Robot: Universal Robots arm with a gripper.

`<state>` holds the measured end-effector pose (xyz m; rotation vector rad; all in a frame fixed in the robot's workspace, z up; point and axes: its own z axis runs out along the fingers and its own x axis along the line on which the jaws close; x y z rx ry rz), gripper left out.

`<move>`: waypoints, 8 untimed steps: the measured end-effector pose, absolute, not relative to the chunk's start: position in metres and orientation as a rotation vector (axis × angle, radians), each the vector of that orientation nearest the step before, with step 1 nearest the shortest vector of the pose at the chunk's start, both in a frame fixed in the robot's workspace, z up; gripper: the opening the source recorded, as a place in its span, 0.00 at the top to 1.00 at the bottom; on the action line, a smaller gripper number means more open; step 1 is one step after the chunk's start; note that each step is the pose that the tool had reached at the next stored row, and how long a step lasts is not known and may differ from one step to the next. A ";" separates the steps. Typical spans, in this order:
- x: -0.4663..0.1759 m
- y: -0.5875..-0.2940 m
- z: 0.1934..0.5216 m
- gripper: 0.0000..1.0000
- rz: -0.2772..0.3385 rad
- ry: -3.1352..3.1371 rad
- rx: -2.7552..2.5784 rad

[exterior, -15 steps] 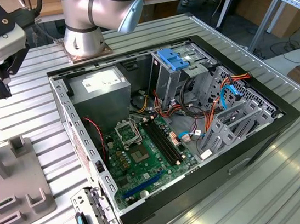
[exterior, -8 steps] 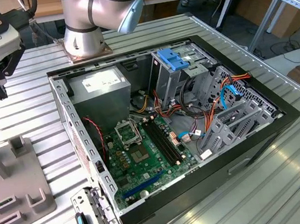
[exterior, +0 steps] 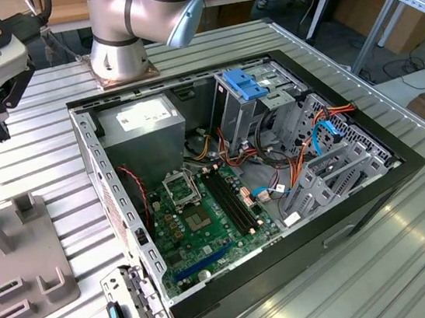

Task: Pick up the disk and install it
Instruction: 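Reach for the disk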

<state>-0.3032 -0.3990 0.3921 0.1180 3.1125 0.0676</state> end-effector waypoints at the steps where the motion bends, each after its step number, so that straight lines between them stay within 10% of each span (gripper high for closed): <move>1: -0.303 -0.399 0.392 0.89 0.068 3.113 0.118; 8: -0.312 -0.399 0.392 0.89 0.068 3.113 0.118</move>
